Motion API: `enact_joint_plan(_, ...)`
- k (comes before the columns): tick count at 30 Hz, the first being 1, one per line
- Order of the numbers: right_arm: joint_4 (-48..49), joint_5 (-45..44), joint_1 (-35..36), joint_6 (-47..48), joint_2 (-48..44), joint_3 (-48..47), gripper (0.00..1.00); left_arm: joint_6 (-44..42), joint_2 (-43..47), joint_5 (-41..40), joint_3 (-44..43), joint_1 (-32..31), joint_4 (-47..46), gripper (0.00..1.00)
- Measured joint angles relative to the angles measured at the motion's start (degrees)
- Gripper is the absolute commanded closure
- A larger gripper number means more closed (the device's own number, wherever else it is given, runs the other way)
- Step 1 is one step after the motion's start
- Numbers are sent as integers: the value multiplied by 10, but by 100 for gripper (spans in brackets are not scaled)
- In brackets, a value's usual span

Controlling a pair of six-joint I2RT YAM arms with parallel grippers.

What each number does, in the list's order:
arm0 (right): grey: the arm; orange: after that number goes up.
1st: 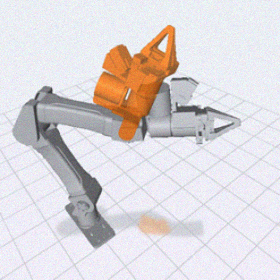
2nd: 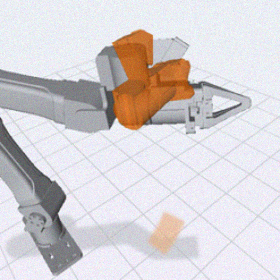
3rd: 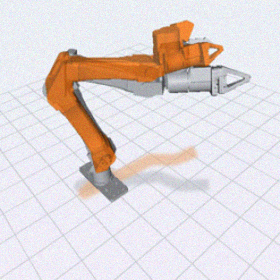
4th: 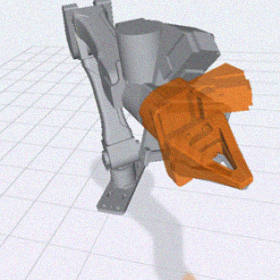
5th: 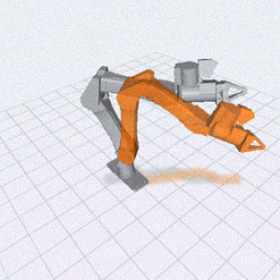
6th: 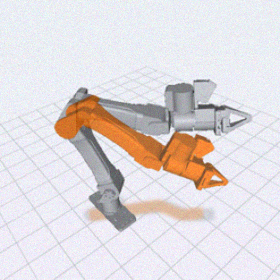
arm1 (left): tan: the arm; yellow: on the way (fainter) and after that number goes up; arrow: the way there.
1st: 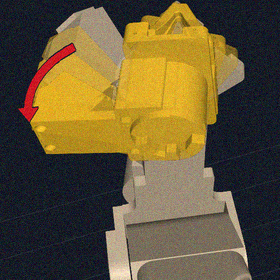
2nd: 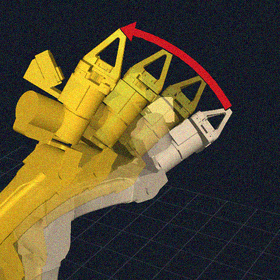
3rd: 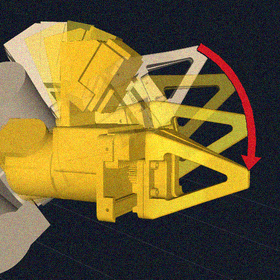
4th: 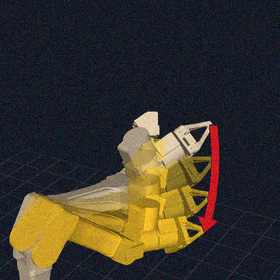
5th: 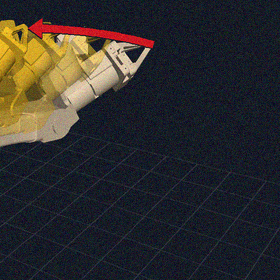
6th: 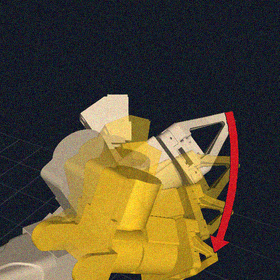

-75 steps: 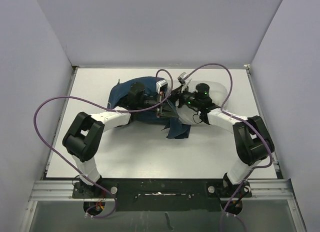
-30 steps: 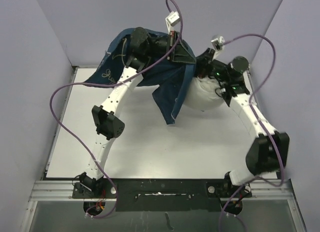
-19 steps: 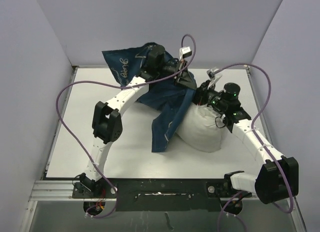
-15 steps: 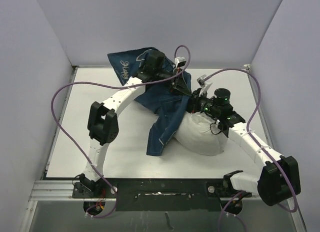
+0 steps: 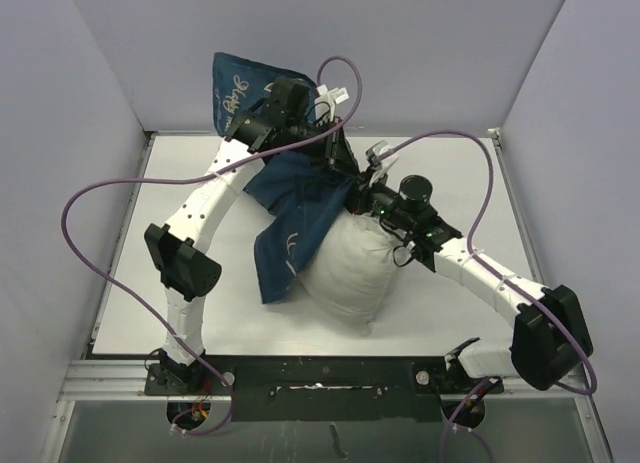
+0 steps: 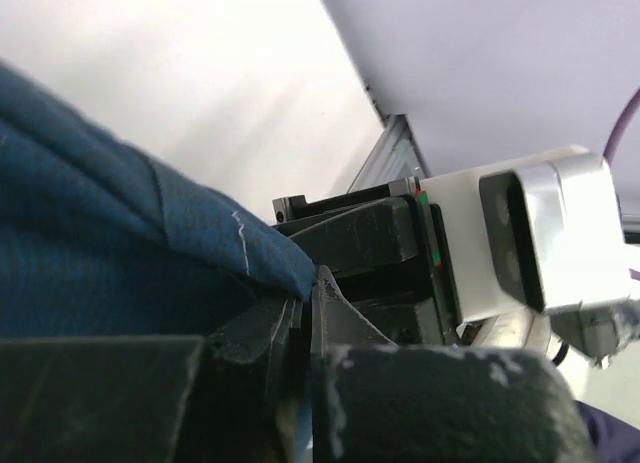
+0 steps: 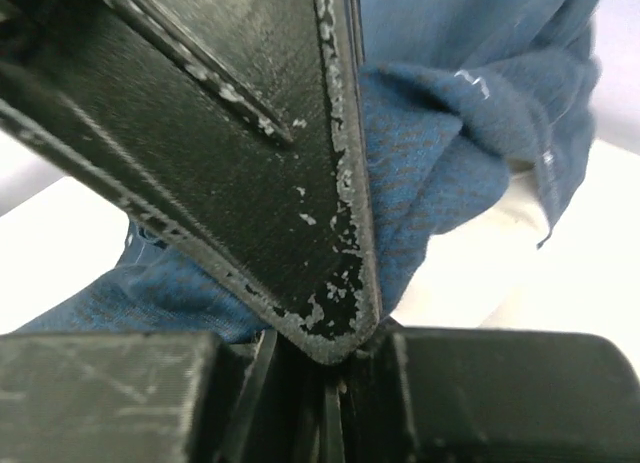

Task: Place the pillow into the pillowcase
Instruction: Stuff the pillow into the pillowcase.

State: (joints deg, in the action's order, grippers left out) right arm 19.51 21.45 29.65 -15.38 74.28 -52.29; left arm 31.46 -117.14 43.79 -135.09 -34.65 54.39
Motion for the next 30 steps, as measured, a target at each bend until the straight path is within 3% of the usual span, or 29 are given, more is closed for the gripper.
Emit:
enact_joint_plan(5, 62, -86, 41, 8, 51, 56, 100, -23, 10, -10, 93, 12, 1, 100)
enact_joint_plan(11, 54, -86, 19, 13, 60, 41, 100, -28, 15, -10, 112, 13, -45, 100)
enact_joint_plan(18, 62, -59, -9, 14, 71, 2, 100, 6, 95, -16, 252, 12, -279, 100)
enact_joint_plan(22, 53, -62, -19, 4, 56, 2, 100, 61, 97, -3, 285, 5, -374, 100)
enact_joint_plan(24, 46, -79, -16, 12, 33, 0, 100, 116, 97, 20, 302, 1, -450, 100)
enact_joint_plan(30, 85, -114, -10, 86, -18, -21, 100, 383, 97, 112, 347, -2, -800, 100)
